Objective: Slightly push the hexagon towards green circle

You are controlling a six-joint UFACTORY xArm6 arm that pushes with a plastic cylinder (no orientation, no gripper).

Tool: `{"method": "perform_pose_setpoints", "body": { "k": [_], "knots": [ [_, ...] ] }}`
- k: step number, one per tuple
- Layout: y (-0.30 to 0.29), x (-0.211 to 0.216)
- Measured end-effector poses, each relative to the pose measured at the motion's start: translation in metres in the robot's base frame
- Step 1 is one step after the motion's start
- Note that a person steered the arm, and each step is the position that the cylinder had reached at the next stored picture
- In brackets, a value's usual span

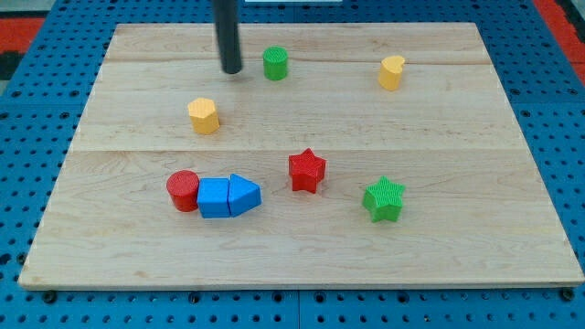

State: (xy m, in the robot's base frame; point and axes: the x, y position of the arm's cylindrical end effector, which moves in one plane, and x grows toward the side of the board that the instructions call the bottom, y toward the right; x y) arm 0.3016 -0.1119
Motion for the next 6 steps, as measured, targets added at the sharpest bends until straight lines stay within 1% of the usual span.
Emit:
{"method": "perform_pose_setpoints", "body": {
  "k": [1, 2, 3, 4, 5, 6],
  "knots": [
    [0.01, -0.04],
    [0.09, -0.051],
    [0.082, -0.03],
    [0.039, -0.024],
    [-0.033, 0.035],
    [-0.064, 0.094]
  ]
}}
